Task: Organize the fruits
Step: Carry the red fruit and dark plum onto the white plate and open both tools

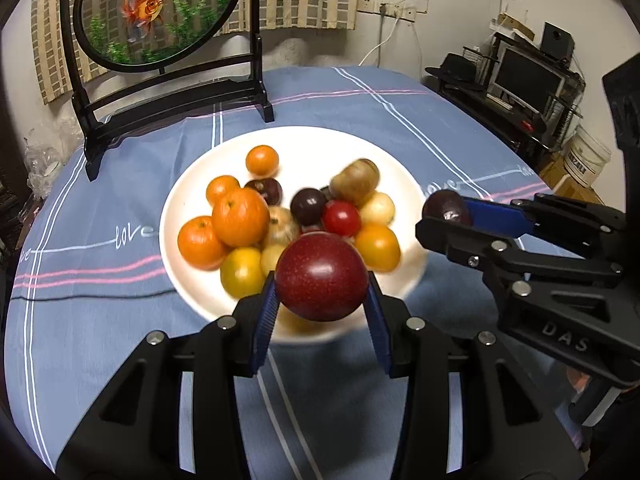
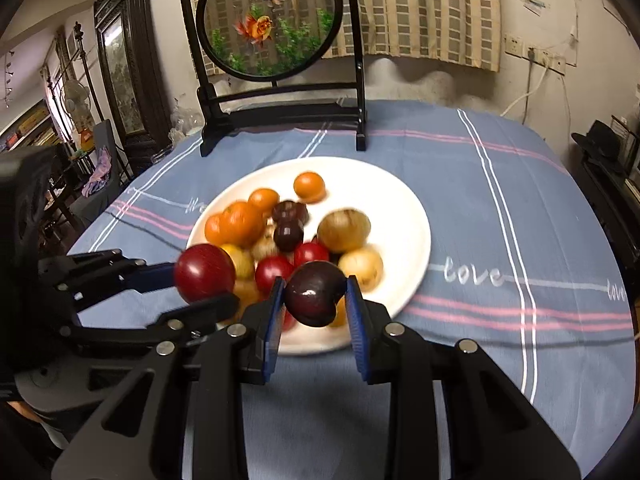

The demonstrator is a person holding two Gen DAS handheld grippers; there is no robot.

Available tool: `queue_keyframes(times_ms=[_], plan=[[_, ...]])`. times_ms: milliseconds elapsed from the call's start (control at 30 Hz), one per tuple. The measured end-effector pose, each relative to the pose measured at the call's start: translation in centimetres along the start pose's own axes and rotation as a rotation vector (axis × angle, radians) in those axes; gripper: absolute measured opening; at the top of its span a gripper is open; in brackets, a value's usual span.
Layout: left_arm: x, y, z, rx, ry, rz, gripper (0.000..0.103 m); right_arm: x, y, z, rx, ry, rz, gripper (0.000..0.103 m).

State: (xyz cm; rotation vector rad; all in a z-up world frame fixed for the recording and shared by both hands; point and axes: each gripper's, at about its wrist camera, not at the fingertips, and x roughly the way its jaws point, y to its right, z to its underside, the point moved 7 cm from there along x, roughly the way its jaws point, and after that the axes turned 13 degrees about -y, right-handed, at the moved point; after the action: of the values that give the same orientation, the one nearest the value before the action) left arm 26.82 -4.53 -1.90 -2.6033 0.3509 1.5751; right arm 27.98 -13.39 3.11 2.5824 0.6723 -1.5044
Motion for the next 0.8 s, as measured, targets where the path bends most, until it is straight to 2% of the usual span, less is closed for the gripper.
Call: queue_keyframes(times_ms=[167, 300, 433, 633, 800], plan=[[1.4, -1.1, -2.3, -0.016, -0.012, -0.016, 0.042, 1.2, 1.1, -3.4, 0.016, 0.017, -0.018, 0.031], [2.5, -1.7, -4.2, -0.031, -0.017, 0.000, 0.042, 2.9, 2.1, -5.9, 0.031, 0.016, -0.011, 0.031], [3.1, -1.9, -6.1, -0.016, 0.002, -0.017, 0.042, 5.2, 2.9, -7.9, 0.057, -0.002, -0.022, 0.031], [4.8, -2.4, -9.1, -0.020, -0.010, -0.024, 0.042, 8.3, 4.6, -9.9, 0.100, -0.053, -0.048, 0.031], [6.8, -2.9, -10.3, -0.038, -0.037, -0.020, 0.042, 10.5, 4.9, -10.2, 0.091, -0.111, -0.053, 0.031]])
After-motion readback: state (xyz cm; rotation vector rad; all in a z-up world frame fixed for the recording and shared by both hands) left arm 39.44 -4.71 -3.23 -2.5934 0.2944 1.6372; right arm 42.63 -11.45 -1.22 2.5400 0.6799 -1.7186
